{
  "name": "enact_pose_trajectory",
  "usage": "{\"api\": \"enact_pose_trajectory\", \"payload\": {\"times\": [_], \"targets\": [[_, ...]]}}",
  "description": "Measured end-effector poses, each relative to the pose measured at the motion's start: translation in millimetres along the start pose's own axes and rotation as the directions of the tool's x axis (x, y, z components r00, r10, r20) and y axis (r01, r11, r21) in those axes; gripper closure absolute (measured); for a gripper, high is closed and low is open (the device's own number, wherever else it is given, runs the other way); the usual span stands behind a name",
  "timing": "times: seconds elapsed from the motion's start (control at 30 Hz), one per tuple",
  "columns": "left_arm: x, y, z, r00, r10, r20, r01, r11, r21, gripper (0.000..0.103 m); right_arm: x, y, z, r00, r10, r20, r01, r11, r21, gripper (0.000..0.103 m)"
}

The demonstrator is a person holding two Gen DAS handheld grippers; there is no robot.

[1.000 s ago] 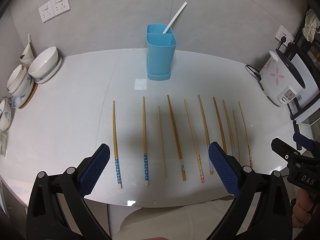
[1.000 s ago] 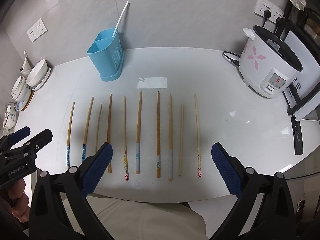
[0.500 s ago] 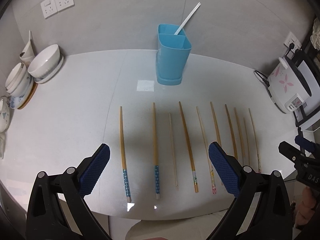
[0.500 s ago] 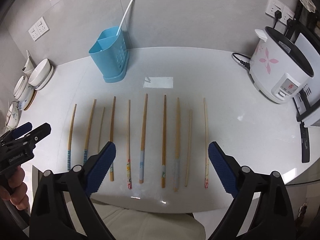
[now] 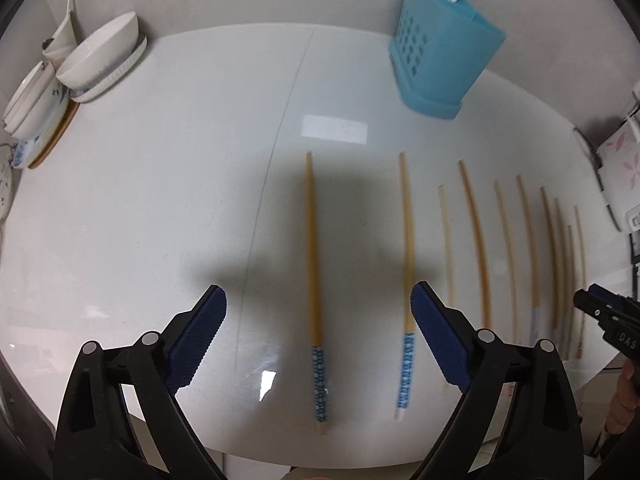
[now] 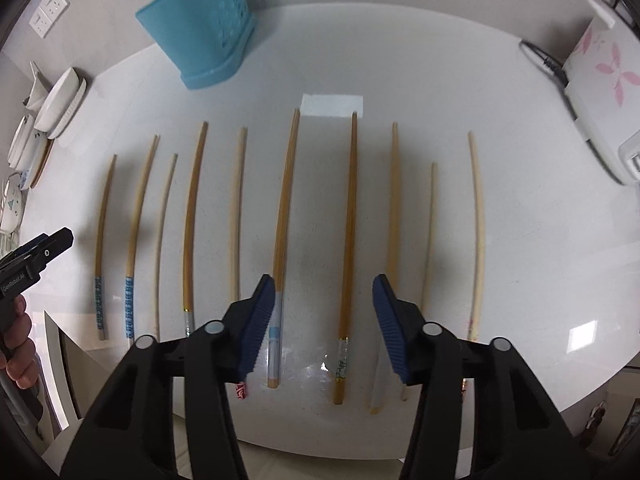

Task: Organize utensils
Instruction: 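Close the left tool on a blue-patterned chopstick while the right tool grasps a blue-tipped one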

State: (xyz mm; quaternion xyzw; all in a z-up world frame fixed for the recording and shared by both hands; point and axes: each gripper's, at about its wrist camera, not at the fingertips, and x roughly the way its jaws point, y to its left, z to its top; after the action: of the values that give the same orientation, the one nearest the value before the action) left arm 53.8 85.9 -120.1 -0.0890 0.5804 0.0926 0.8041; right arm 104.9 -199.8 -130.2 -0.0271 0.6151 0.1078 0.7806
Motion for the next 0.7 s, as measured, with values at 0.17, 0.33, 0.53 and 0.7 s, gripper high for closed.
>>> {"api": "enact_pose_trajectory", "payload": {"times": [0.17, 0.33, 0.53, 0.7], "targets": [[27, 8, -6, 0.998, 0.015, -0.066, -0.014, 1.0, 0.004, 0.018, 23, 0, -1, 0.999, -0.006, -0.05, 0.006, 1.0, 0.004, 0.062], [46, 7, -9, 0.993, 0.019, -0.114, -0.018, 1.0, 0.017, 0.027, 33, -2, 2, 0.996, -0.022, -0.081, 0.023, 1.0, 0.008, 0.063], [55, 5, -8, 0.989, 0.02, -0.144, -0.017, 1.0, 0.023, 0.034, 43, -1, 9, 0.993, -0.035, -0.114, 0.037, 0.999, 0.013, 0.07], [56, 1, -6, 0.985, 0.042, -0.166, -0.035, 0.998, 0.048, 0.049, 53, -2, 17, 0.989, -0.047, -0.138, 0.049, 0.999, 0.013, 0.079]]}}
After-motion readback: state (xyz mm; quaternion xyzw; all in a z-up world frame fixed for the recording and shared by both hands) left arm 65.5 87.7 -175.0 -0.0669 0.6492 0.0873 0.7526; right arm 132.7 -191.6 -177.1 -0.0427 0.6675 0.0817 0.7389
